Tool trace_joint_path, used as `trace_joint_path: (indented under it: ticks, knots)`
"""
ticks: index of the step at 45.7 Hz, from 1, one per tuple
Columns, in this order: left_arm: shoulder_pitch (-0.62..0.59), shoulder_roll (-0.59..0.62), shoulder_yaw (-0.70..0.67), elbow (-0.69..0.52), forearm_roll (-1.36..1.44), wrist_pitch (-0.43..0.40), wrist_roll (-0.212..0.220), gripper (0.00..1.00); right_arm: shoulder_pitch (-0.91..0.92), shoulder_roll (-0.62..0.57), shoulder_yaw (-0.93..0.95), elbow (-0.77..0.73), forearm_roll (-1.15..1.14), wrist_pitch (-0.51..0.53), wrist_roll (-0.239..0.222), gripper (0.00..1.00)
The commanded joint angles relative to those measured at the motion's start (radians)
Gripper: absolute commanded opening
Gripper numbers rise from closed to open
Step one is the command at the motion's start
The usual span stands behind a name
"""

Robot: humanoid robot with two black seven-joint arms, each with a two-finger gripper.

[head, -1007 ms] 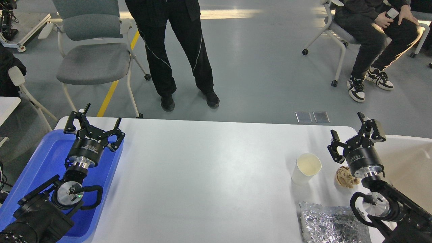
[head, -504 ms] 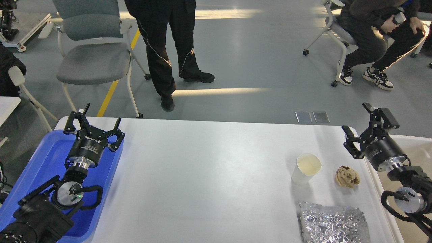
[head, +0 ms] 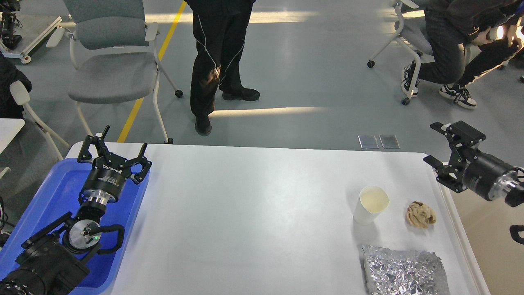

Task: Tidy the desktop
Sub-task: 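Raise the right gripper and swing it out beside the white paper cup, then lower the open right gripper around the white paper cup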

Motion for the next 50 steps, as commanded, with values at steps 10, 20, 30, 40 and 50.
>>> trace_joint_path:
  ticks: [10, 20, 30, 40, 50]
  knots:
    - [0.000, 0.000, 0.000, 0.000, 0.000, 0.000, 0.000, 1.00, 0.227, -0.099, -0.209, 0.156, -0.345, -0.005, -0.196, 1.00]
    - [0.000, 0.000, 0.000, 0.000, 0.000, 0.000, 0.000, 1.00, 0.441, -0.065, -0.454, 0.157, -0.500, -0.071, -0.193, 1.00]
    - [0.000, 0.000, 0.000, 0.000, 0.000, 0.000, 0.000, 1.00, 0.605, 0.110, -0.757, 0.137, -0.674, -0.165, -0.181, 1.00]
    - [0.000, 0.000, 0.000, 0.000, 0.000, 0.000, 0.000, 1.00, 0.634, 0.282, -0.929, 0.012, -0.689, -0.172, -0.155, 1.00]
    - [0.000, 0.000, 0.000, 0.000, 0.000, -0.001, 0.000, 1.00, 0.602, 0.300, -0.999, -0.030, -0.749, -0.278, -0.155, 1.00]
